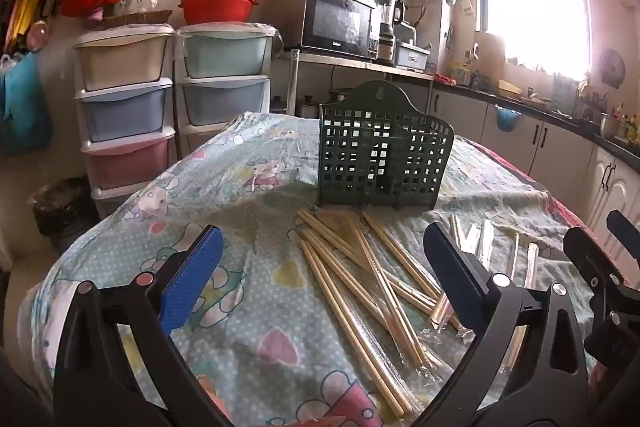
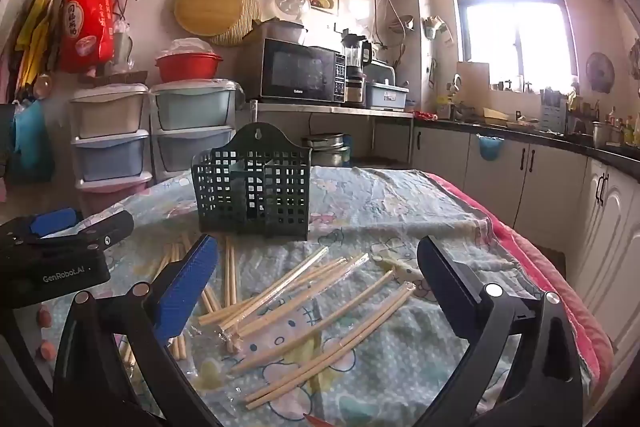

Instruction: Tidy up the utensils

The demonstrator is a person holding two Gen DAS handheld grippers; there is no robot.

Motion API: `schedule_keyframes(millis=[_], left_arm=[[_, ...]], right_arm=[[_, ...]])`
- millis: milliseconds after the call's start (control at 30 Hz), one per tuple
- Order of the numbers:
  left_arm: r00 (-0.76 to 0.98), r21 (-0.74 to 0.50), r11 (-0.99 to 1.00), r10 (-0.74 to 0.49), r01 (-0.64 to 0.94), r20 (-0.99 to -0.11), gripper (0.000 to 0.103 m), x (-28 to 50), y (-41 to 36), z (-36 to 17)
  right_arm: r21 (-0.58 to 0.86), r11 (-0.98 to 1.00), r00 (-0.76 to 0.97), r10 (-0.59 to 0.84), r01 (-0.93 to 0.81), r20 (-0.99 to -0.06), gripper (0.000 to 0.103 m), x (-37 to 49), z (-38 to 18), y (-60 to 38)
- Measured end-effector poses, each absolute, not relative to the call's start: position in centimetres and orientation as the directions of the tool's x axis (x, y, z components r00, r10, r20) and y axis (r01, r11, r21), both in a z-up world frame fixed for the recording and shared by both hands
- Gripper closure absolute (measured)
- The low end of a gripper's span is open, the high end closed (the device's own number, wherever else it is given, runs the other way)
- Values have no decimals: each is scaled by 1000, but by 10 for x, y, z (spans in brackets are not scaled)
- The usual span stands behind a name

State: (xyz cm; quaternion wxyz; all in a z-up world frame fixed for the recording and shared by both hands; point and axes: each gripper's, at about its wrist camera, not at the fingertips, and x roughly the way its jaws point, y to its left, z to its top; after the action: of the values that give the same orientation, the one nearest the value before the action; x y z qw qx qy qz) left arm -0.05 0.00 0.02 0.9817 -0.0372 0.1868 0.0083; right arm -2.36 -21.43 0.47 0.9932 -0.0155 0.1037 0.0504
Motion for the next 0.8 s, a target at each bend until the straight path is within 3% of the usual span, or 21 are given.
schedule_keyframes(millis=[800], left_arm=[[933, -81, 996, -6, -25, -359, 10, -4, -1, 6]], right_arm=[[-4, 994, 968, 104, -108, -228, 6, -23, 4, -214]])
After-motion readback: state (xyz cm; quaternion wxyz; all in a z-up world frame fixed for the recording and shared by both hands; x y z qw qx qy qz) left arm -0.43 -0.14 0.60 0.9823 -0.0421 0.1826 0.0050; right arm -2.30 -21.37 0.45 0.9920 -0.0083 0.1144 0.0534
